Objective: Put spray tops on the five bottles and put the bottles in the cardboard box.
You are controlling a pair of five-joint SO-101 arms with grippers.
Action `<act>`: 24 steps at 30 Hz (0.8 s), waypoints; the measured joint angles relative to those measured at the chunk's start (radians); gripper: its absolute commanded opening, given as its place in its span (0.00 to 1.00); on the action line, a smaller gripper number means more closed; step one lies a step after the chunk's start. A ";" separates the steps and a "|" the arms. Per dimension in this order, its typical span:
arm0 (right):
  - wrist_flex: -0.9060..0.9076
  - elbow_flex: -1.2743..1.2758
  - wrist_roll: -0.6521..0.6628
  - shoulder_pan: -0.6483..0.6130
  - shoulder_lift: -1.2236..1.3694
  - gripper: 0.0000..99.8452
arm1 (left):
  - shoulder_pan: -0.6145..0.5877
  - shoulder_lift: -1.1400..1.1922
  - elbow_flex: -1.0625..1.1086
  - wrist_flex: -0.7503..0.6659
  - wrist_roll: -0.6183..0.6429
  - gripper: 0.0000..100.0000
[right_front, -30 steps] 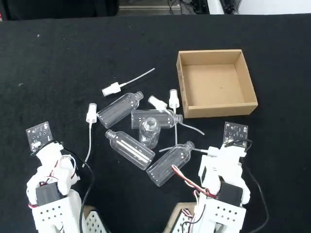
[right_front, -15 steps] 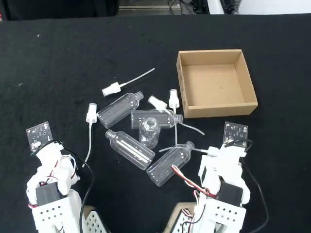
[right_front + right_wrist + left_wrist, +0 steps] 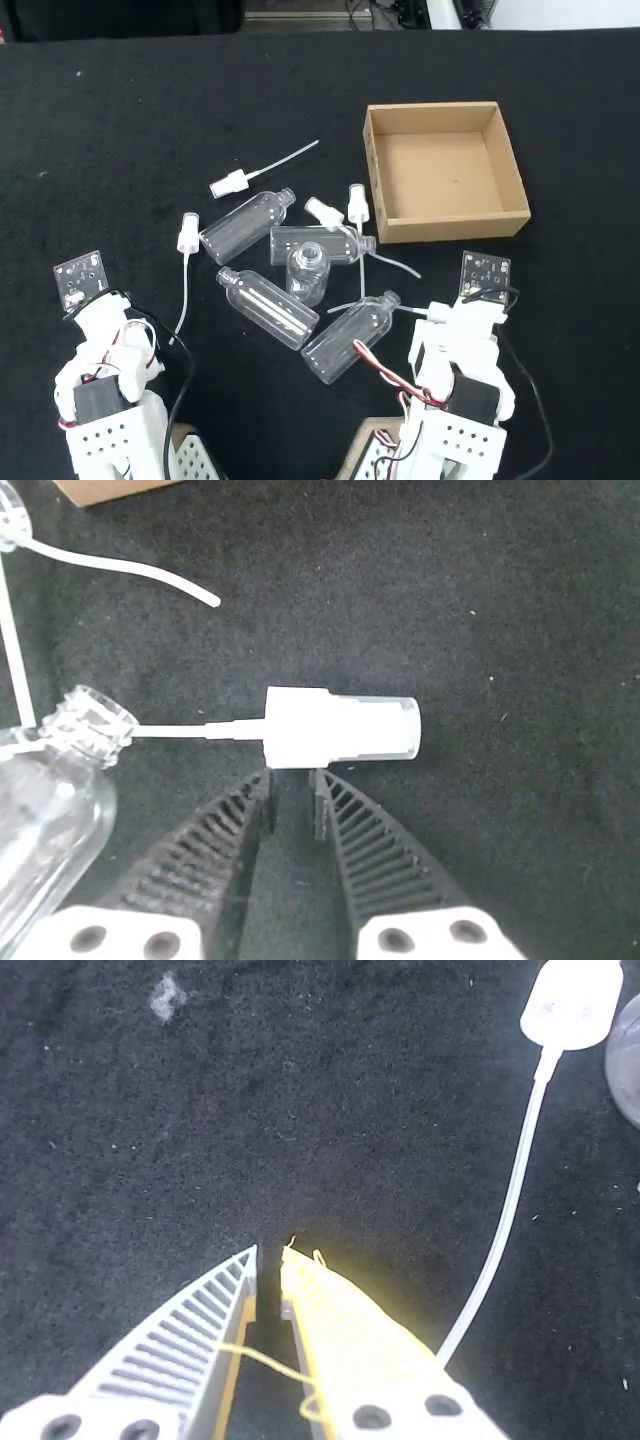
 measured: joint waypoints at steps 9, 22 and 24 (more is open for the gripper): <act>-0.002 0.000 0.000 0.000 0.000 0.05 | 0.000 0.000 0.000 0.000 0.000 0.05; -0.532 -0.074 -0.003 0.021 0.000 0.05 | 0.000 0.000 0.000 0.000 0.000 0.05; -0.543 -0.138 -0.003 0.021 0.000 0.05 | 0.000 0.000 0.000 0.000 0.000 0.05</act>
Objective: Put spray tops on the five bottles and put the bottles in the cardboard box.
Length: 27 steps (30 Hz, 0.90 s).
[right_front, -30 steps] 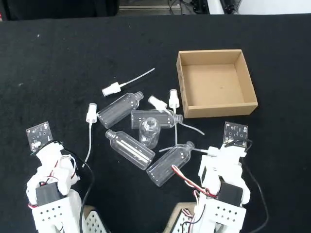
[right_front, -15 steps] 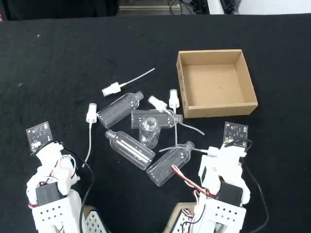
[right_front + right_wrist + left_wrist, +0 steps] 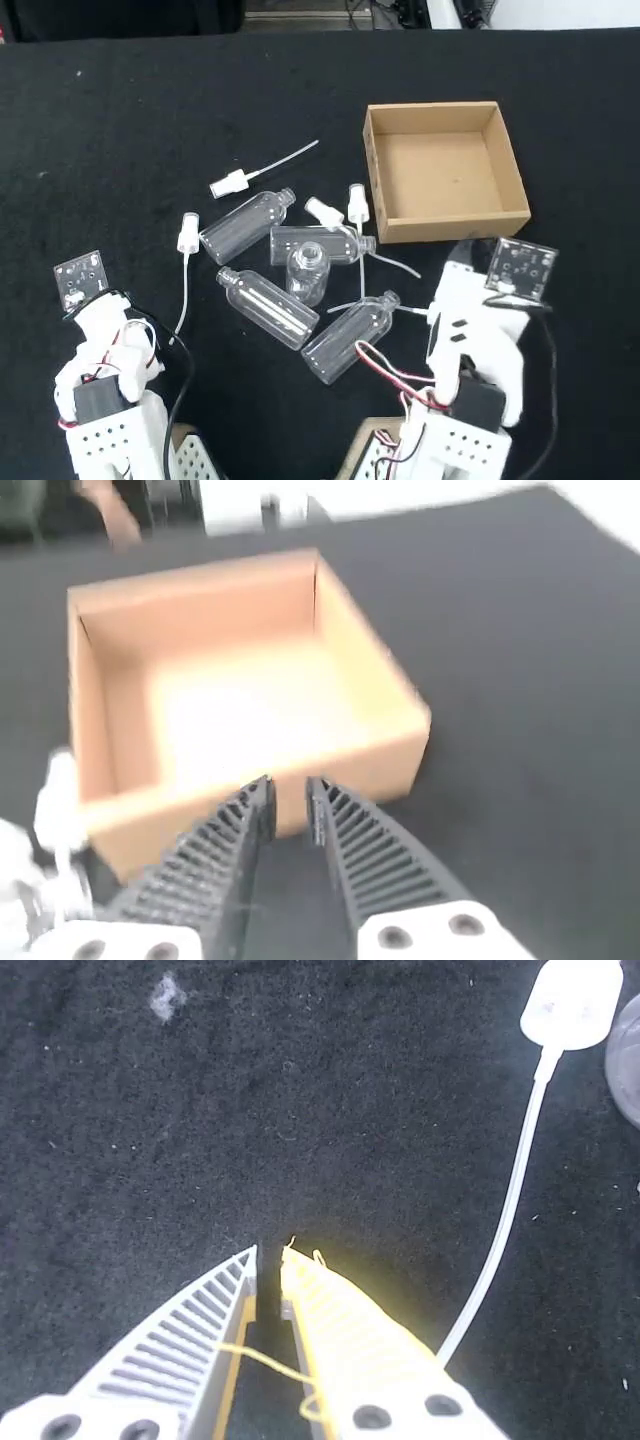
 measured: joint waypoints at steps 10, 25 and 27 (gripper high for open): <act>0.150 -0.457 0.144 -0.213 0.000 0.05 | 0.000 0.000 0.000 0.000 0.000 0.05; 0.582 -1.266 0.147 -0.532 0.601 0.05 | 0.000 0.000 0.000 0.000 0.000 0.05; 0.600 -1.250 0.147 -0.598 0.651 0.05 | 0.000 0.000 0.000 0.000 0.000 0.05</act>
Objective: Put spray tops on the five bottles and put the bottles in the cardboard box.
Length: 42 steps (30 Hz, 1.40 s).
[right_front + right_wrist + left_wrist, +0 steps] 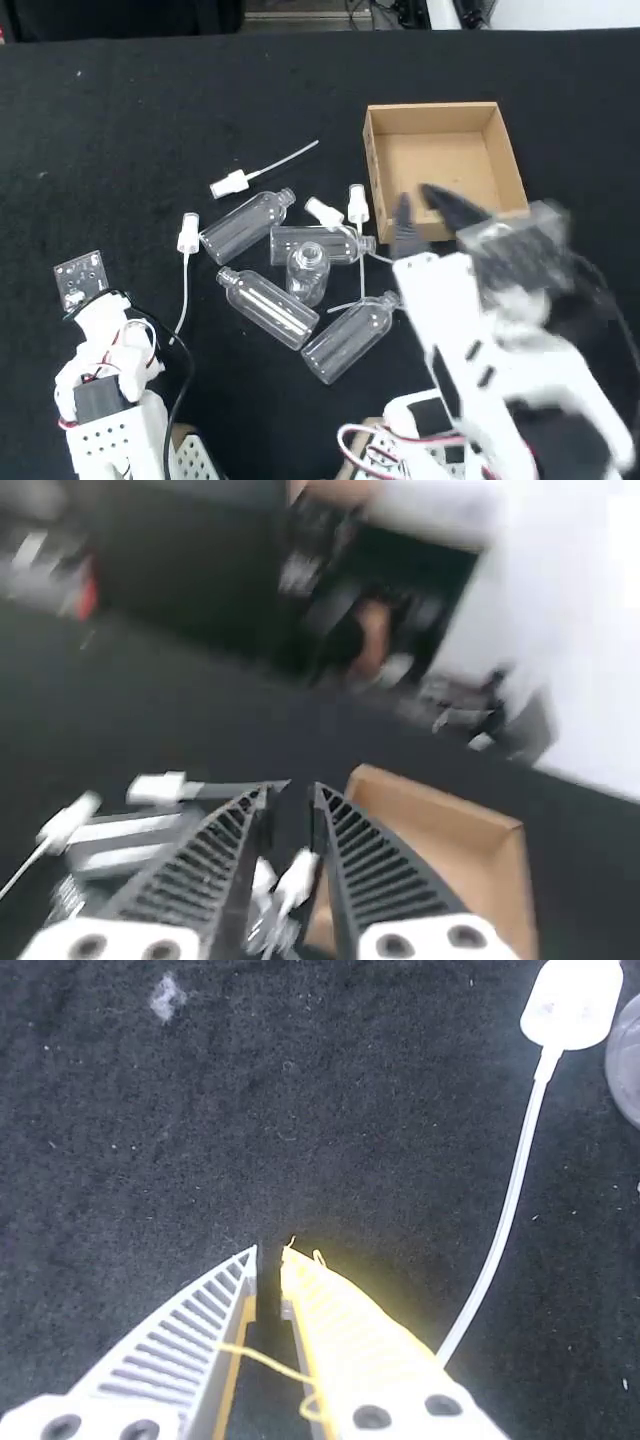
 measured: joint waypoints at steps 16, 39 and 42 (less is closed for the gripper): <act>-0.345 0.769 -0.008 -0.327 -0.247 0.30 | 0.000 0.000 0.000 0.000 0.000 0.05; -0.845 1.249 -0.114 -0.302 -0.259 0.37 | 0.000 0.000 0.000 0.000 0.000 0.05; -0.893 1.289 -0.114 -0.299 -0.259 0.37 | 0.000 0.000 0.000 0.000 0.000 0.05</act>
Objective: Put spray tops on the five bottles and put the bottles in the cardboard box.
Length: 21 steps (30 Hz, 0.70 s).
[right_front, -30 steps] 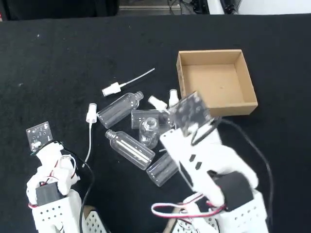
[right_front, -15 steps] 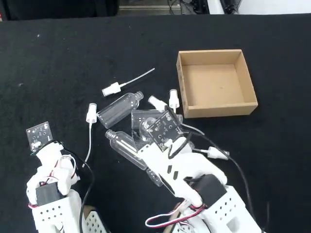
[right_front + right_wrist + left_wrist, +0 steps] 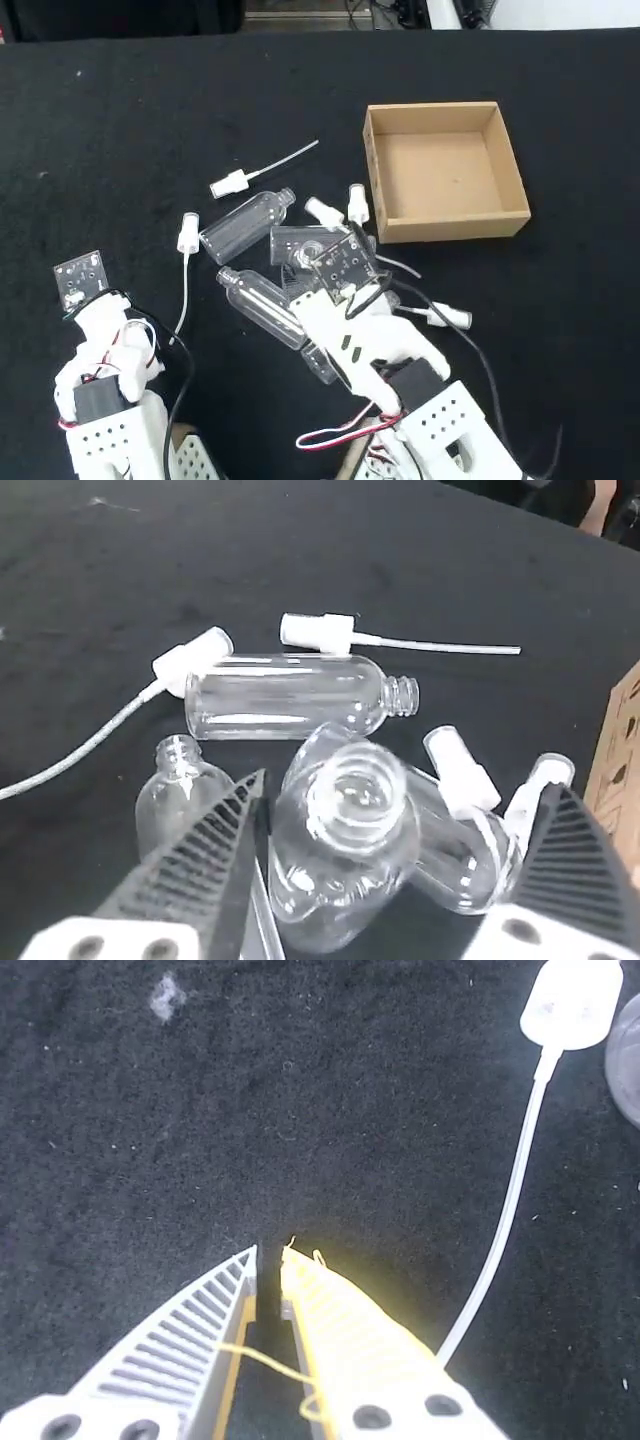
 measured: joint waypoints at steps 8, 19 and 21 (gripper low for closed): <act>-0.092 0.057 0.000 0.002 0.000 0.37 | 0.000 0.000 0.000 0.000 0.000 0.05; -0.098 0.091 -0.032 -0.052 0.000 0.37 | 0.000 0.000 0.000 0.000 0.000 0.05; -0.107 0.091 -0.041 -0.052 0.000 0.37 | 0.000 0.000 0.000 0.000 0.000 0.05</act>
